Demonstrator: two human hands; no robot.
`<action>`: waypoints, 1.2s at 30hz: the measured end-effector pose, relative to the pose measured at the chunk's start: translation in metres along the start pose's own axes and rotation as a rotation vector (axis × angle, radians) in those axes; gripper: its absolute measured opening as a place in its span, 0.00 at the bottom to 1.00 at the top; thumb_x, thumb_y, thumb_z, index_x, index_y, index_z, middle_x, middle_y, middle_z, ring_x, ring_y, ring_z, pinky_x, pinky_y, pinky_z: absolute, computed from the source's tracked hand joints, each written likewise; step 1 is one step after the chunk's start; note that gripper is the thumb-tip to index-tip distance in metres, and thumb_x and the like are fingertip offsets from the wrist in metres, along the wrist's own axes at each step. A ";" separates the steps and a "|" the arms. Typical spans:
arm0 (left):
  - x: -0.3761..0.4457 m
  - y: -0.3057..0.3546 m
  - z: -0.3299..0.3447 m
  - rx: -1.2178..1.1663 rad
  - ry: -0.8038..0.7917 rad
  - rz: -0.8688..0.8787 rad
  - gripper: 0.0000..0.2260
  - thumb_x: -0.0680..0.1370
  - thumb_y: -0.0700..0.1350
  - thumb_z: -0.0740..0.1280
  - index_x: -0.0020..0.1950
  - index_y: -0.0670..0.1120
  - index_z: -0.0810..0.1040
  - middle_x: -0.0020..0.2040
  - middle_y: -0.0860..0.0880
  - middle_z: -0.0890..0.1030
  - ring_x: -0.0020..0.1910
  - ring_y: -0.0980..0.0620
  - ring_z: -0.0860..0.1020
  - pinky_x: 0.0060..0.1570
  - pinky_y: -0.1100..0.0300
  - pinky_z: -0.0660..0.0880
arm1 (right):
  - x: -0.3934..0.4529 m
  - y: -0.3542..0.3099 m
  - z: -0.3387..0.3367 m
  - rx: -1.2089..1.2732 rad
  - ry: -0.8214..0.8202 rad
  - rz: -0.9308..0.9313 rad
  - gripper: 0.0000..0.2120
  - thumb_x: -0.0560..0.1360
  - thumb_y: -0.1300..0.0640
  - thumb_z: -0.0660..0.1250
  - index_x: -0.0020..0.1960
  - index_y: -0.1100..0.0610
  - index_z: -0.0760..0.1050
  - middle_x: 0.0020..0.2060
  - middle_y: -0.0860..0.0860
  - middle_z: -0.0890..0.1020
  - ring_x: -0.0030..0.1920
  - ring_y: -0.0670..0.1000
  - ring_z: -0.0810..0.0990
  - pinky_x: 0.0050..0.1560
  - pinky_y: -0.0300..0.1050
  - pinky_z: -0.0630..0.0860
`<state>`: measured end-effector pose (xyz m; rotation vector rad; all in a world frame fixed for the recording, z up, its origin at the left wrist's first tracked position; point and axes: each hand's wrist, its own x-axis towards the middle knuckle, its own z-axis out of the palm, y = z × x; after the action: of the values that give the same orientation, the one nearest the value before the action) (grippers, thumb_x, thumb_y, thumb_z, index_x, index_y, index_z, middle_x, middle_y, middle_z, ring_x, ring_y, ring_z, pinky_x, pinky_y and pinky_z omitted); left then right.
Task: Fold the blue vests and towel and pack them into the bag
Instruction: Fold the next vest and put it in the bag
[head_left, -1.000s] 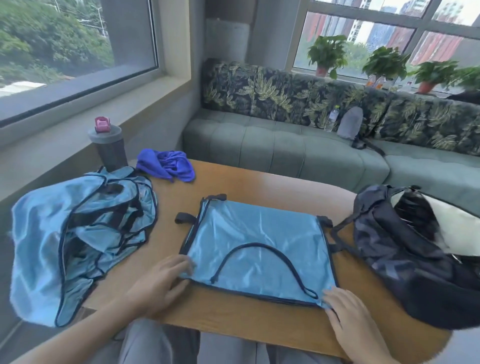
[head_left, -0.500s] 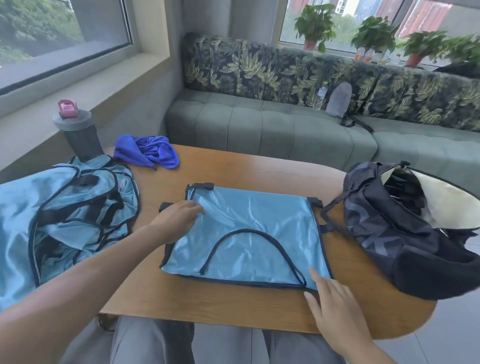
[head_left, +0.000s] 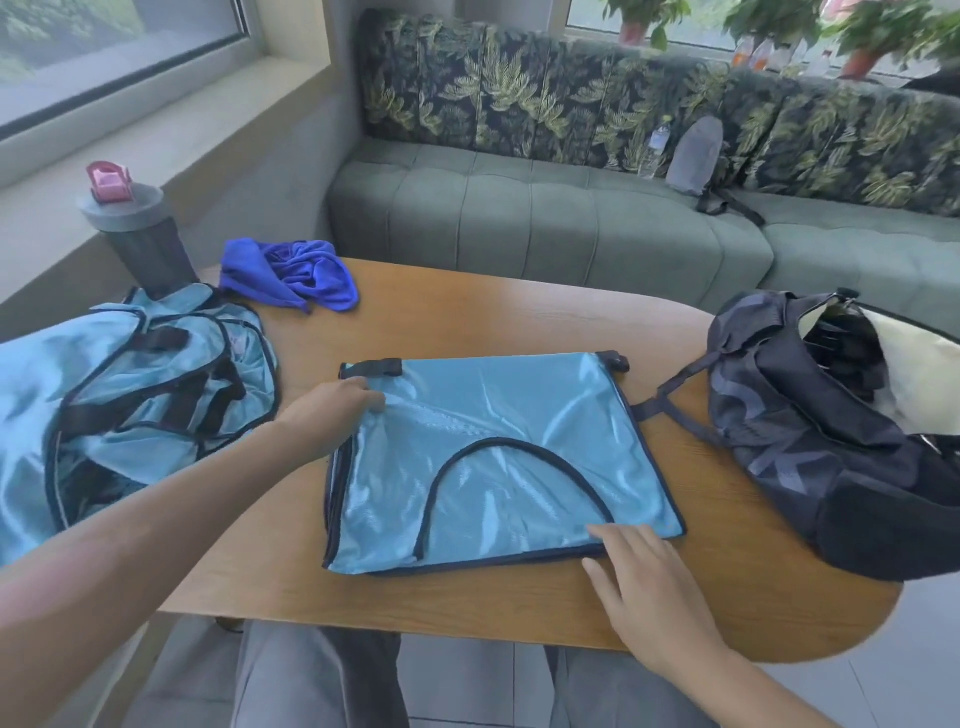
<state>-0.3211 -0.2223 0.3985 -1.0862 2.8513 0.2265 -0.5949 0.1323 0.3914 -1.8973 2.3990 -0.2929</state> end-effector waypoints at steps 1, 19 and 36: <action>-0.005 -0.004 -0.002 0.008 -0.003 -0.003 0.21 0.78 0.31 0.59 0.64 0.50 0.79 0.54 0.48 0.75 0.52 0.43 0.79 0.43 0.52 0.73 | 0.003 0.005 0.002 -0.026 0.016 -0.008 0.21 0.82 0.42 0.52 0.64 0.51 0.77 0.57 0.43 0.81 0.58 0.46 0.77 0.58 0.43 0.75; -0.089 0.051 -0.015 -0.913 -0.018 -0.113 0.18 0.76 0.34 0.62 0.51 0.54 0.85 0.49 0.56 0.86 0.47 0.55 0.83 0.52 0.53 0.80 | 0.221 0.075 -0.045 -0.153 -0.187 0.117 0.18 0.82 0.65 0.56 0.34 0.56 0.63 0.36 0.53 0.74 0.42 0.55 0.72 0.44 0.54 0.76; -0.110 0.037 0.009 -0.562 0.085 -0.121 0.06 0.76 0.45 0.75 0.44 0.49 0.78 0.40 0.56 0.80 0.42 0.62 0.78 0.39 0.68 0.70 | 0.086 -0.043 0.018 0.169 -0.222 -0.107 0.23 0.86 0.52 0.55 0.80 0.53 0.61 0.80 0.44 0.60 0.79 0.43 0.55 0.78 0.42 0.57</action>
<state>-0.2632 -0.1216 0.4082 -1.3709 2.8495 1.0423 -0.5708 0.0373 0.3873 -1.8764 2.0687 -0.2661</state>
